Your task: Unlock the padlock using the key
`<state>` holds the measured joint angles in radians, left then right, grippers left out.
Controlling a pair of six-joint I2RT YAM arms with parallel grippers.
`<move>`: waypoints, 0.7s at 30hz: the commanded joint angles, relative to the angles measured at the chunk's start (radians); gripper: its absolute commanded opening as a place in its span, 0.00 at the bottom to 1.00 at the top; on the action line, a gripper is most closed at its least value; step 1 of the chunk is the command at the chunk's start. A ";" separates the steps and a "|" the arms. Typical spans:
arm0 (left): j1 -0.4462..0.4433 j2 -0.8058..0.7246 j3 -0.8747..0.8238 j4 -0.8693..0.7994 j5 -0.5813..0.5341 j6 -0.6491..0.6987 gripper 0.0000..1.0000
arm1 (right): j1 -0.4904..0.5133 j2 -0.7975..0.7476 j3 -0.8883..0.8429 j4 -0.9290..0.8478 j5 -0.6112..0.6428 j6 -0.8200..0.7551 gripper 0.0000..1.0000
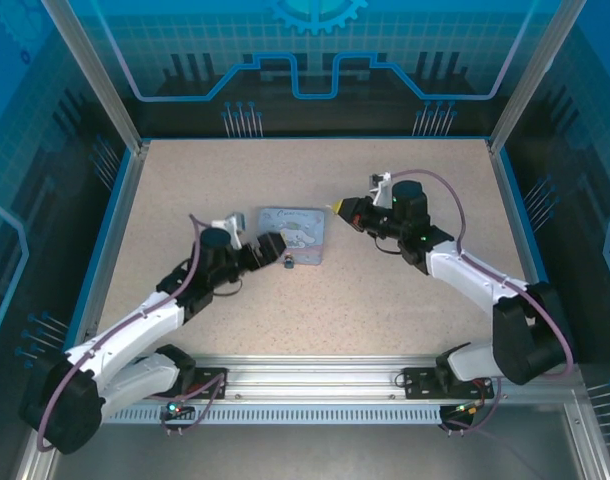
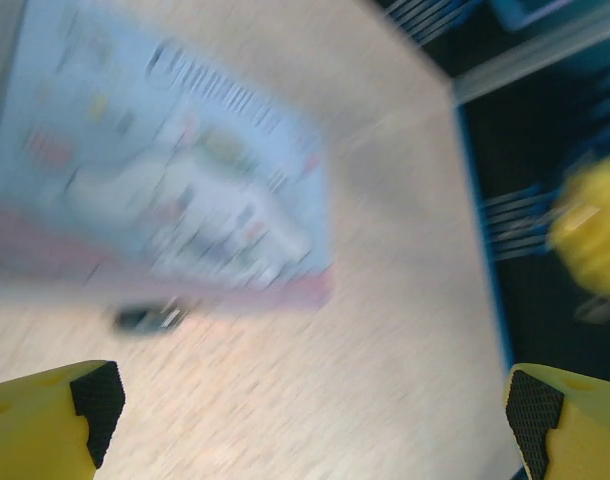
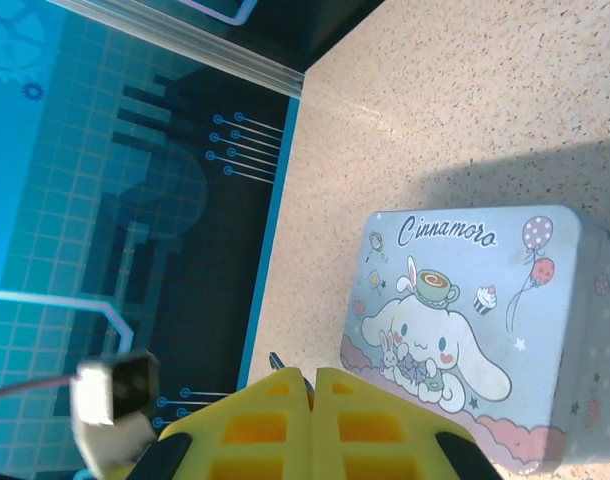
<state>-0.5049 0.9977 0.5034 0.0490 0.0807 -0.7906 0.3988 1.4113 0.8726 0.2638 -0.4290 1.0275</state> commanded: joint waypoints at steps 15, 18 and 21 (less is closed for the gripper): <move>-0.146 0.343 -0.098 0.334 -0.209 0.252 0.99 | 0.094 0.369 0.252 -0.075 -0.005 0.045 0.00; -0.146 0.392 -0.101 0.410 -0.219 0.284 0.99 | 0.117 0.412 0.265 -0.062 0.006 0.068 0.00; -0.147 0.452 -0.099 0.483 -0.213 0.299 0.99 | 0.134 0.448 0.275 -0.050 0.012 0.083 0.00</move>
<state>-0.6445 1.4097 0.4149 0.4038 -0.1055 -0.5461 0.5152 1.8221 1.1183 0.2031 -0.4294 1.0821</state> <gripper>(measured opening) 0.988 0.043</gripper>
